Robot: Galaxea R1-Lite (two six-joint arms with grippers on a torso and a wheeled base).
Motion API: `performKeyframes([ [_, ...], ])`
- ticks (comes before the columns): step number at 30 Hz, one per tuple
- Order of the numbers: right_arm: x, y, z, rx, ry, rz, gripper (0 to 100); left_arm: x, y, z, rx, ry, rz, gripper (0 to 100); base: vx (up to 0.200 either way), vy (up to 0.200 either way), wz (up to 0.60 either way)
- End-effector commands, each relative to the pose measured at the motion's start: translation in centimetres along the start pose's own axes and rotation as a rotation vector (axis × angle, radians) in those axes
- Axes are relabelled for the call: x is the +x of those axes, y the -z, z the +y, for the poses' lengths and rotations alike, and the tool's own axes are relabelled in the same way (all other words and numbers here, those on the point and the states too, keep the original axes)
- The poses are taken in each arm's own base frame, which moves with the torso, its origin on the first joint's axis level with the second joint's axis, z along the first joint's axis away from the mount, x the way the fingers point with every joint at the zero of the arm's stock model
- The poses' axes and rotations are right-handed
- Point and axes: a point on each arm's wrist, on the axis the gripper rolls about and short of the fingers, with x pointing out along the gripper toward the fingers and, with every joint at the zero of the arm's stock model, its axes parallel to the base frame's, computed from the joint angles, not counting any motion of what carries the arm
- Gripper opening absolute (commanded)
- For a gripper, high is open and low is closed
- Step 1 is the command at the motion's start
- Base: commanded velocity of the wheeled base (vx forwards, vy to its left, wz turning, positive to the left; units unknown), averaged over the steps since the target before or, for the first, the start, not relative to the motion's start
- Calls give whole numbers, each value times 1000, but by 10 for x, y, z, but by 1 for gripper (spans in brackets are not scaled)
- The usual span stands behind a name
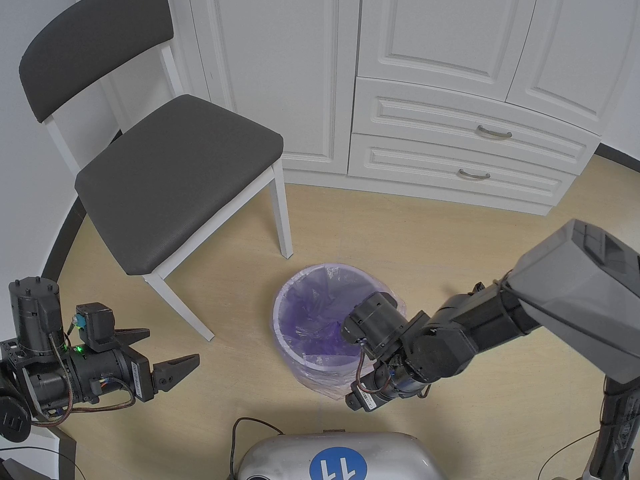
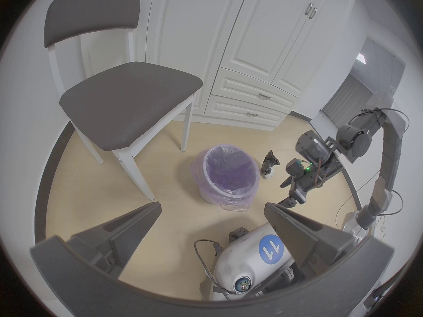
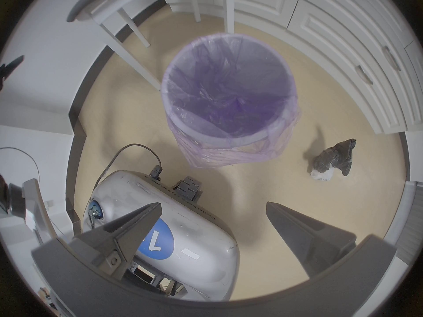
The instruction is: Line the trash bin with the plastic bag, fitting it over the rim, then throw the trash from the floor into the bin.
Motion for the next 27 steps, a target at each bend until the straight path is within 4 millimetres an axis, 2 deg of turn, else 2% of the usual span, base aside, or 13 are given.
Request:
performKeyframes([
  [1,41,-7,11,12,26,91,100,2,1,2,-4,-5,0,100,0,0,0],
  [5,51,-13,14,8,35,109,100,2,1,3,-7,-13,-4,100,0,0,0],
  [11,79,-25,11,12,149,119,100,1,0,4,-9,-18,-11,100,0,0,0],
  [17,91,-35,10,25,154,99,100,0,0,3,-6,-15,-10,100,0,0,0],
  [22,95,-45,-5,65,179,109,100,0,0,3,-7,-15,-15,100,0,0,0],
  [27,89,-56,-27,143,198,80,100,2,1,4,-10,-15,-3,100,0,0,0],
])
